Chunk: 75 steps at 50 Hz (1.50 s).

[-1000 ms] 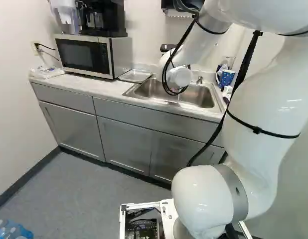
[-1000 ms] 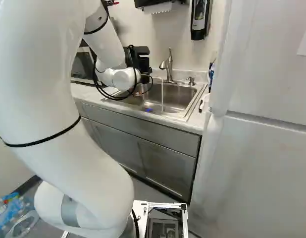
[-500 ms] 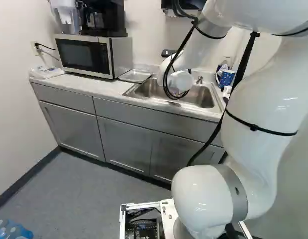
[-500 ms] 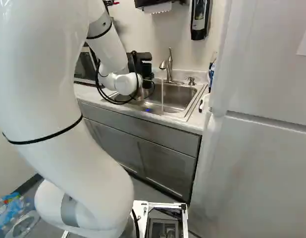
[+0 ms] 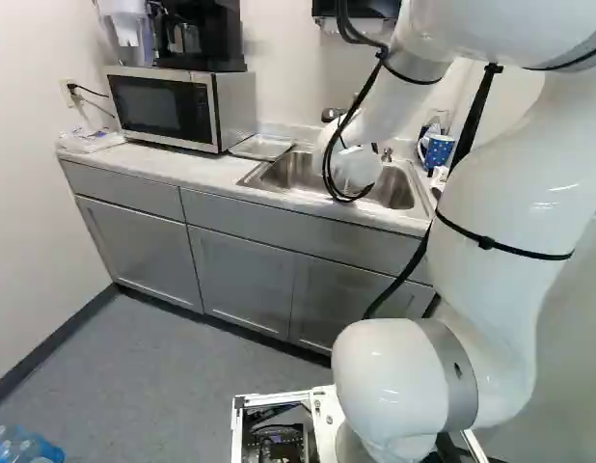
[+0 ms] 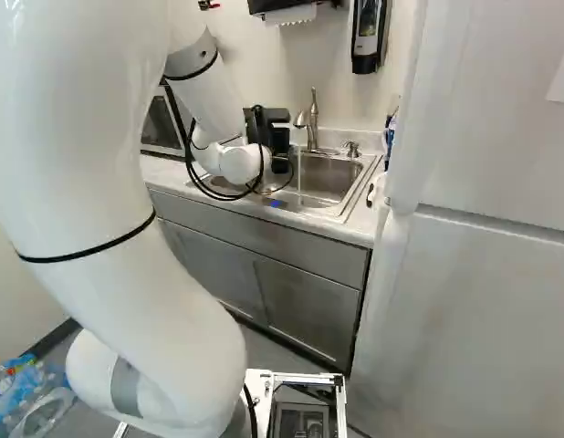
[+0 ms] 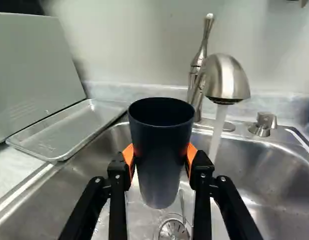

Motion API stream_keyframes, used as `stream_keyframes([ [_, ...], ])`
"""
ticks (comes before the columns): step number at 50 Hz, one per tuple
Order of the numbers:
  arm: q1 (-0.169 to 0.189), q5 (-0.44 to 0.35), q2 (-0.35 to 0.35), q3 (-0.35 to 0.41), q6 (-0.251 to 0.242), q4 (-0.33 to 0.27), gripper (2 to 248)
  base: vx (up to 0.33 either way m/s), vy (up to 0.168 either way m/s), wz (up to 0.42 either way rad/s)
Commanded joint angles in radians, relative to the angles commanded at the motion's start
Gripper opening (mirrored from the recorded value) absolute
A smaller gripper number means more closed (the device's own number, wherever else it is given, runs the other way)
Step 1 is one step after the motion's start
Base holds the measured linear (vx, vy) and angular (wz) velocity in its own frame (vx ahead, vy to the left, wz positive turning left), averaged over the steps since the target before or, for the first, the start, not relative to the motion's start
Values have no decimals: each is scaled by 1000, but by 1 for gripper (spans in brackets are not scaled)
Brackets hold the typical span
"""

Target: Rinse the cup and place it in the tray

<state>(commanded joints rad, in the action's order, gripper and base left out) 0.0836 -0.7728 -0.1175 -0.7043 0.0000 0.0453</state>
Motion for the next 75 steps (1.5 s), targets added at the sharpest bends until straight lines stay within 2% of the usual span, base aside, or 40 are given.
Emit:
stream_keyframes([
  [33, 99, 0, -38, 7, 0, 0, 120, 0, 0, 0],
  [75, 99, 0, -38, 7, 0, 0, 120, 0, 0, 0],
])
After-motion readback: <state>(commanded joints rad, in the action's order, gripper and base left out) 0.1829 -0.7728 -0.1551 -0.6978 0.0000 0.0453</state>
